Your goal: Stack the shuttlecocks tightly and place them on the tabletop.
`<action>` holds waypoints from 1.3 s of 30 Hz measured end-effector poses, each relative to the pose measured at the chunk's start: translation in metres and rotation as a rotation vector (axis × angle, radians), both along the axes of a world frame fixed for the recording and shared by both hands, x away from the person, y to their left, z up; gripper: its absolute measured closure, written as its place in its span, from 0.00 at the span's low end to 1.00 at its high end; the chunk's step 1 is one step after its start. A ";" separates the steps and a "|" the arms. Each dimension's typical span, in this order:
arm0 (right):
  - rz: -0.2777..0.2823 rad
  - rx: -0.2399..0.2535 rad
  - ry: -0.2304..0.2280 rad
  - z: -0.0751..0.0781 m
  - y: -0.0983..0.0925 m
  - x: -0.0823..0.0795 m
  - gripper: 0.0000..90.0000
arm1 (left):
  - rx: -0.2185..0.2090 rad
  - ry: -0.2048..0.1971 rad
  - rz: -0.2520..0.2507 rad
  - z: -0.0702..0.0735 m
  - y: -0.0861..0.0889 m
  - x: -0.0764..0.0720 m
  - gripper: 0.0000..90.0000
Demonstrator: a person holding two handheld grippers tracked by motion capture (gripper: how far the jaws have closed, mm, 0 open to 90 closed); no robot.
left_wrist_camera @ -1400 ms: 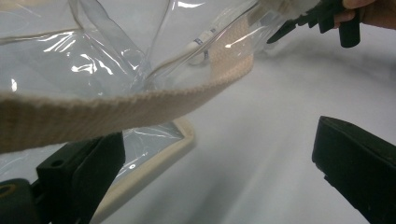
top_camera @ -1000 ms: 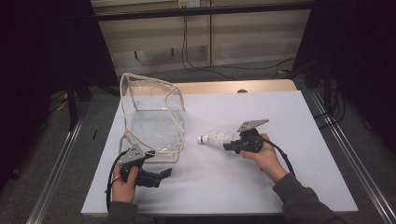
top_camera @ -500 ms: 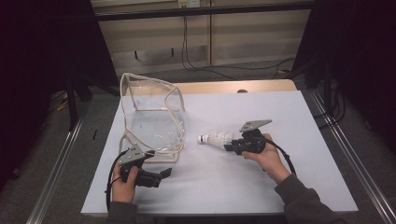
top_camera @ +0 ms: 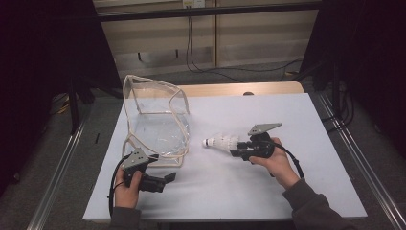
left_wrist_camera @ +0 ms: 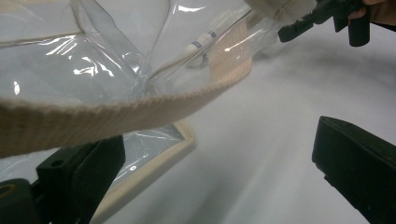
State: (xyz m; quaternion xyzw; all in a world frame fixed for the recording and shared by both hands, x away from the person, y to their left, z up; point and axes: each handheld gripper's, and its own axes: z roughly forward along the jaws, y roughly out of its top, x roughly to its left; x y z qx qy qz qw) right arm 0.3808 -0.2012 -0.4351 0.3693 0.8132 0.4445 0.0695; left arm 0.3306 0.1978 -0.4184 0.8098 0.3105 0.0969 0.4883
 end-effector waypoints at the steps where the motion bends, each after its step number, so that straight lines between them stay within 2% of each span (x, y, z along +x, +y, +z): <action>1: -0.003 0.001 0.000 0.000 0.000 0.000 0.63 | -0.001 0.002 0.001 0.000 0.000 0.000 0.03; 11: -0.032 0.037 0.021 -0.001 0.002 0.000 0.40 | -0.003 0.003 0.002 0.000 0.000 0.000 0.03; 17: -0.046 0.038 0.020 -0.003 0.005 0.002 0.31 | -0.005 0.003 0.002 -0.001 0.000 0.000 0.03; 22: -0.044 0.049 0.038 -0.004 0.008 0.002 0.27 | -0.002 0.003 0.002 0.000 0.000 0.000 0.03; 30: -0.059 0.028 0.035 -0.007 0.014 0.004 0.21 | 0.003 0.002 0.003 0.000 0.000 0.000 0.03; 39: -0.077 0.048 0.042 -0.010 0.018 0.007 0.18 | -0.003 0.002 0.001 -0.001 0.000 0.000 0.03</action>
